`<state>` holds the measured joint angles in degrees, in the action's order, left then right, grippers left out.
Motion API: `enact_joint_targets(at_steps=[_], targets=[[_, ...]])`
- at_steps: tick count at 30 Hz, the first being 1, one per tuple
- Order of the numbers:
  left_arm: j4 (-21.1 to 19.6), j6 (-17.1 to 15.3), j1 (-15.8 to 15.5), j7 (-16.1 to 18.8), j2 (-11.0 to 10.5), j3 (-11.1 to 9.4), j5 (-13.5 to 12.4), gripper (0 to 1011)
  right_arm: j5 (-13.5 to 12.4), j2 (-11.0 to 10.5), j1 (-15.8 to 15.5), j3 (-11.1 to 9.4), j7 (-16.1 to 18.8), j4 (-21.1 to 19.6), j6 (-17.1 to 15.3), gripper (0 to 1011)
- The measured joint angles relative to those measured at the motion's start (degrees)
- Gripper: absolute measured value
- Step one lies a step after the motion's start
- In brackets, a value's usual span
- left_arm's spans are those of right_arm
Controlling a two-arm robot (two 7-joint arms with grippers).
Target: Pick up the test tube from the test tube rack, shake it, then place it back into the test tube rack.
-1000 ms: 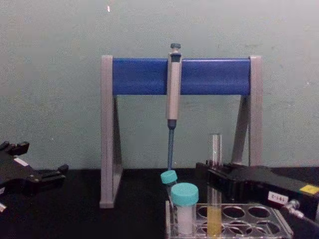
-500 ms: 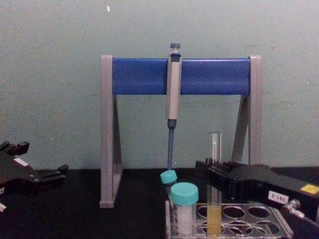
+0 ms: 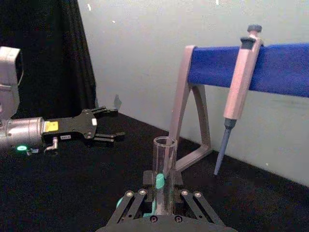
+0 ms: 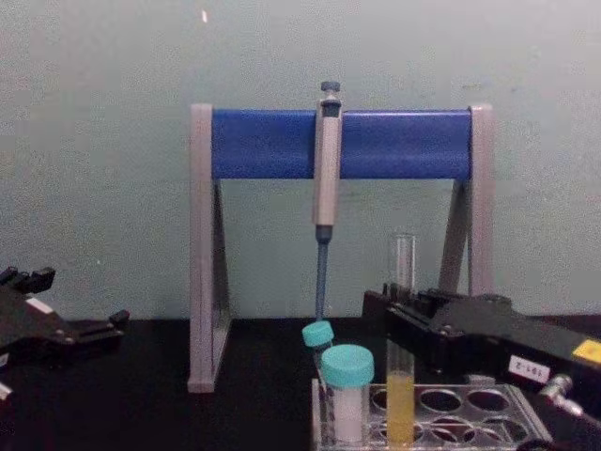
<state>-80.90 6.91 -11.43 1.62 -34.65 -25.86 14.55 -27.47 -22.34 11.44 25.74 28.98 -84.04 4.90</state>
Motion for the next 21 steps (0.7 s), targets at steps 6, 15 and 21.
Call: enact_joint_targets(at_steps=[6, 15, 21], targets=[[0.0, 0.0, 0.0, 0.0, 0.0, 0.0, 0.0, 1001, 1.2, -0.5, -0.5, -0.2, 0.3, -1.2, 1.3, 234], [0.0, 0.0, 0.0, 0.0, 0.0, 0.0, 0.0, 1001, 1.7, -0.8, -0.7, -1.0, 0.5, -2.7, 1.8, 233], [0.0, 0.0, 0.0, 0.0, 0.0, 0.0, 0.0, 1001, 1.9, -1.3, -0.5, -1.7, 0.5, -5.0, 1.9, 233]])
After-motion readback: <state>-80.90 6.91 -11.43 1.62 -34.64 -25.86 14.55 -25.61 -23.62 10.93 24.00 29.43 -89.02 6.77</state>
